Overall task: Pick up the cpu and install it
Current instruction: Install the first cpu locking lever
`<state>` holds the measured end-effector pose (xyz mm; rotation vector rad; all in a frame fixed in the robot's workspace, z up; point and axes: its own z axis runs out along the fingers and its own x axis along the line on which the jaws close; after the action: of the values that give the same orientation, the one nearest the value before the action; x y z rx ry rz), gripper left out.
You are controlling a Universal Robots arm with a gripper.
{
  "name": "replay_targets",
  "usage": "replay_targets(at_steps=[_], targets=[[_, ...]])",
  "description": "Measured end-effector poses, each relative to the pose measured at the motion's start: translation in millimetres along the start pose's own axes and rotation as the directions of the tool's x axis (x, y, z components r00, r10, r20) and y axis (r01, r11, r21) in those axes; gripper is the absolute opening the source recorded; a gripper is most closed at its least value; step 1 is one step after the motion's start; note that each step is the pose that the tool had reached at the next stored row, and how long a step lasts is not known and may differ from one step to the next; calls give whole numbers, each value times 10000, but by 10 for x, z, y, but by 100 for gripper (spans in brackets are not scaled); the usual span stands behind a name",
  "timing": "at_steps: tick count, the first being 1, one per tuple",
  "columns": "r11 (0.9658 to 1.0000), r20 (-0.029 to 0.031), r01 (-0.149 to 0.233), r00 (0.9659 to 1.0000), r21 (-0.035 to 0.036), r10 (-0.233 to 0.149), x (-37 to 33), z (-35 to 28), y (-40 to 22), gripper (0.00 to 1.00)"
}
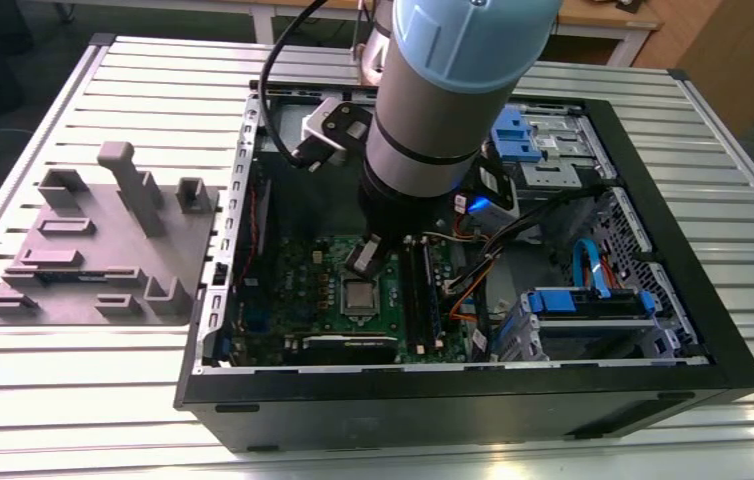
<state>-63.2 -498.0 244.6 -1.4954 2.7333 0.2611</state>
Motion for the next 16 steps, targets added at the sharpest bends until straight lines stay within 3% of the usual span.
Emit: replay_targets(at_steps=[6,16], targets=[[10000,0,0,10000,-1,0,-26,0,-33,10],[10000,-1,0,10000,-1,0,-173,20,-83,10]])
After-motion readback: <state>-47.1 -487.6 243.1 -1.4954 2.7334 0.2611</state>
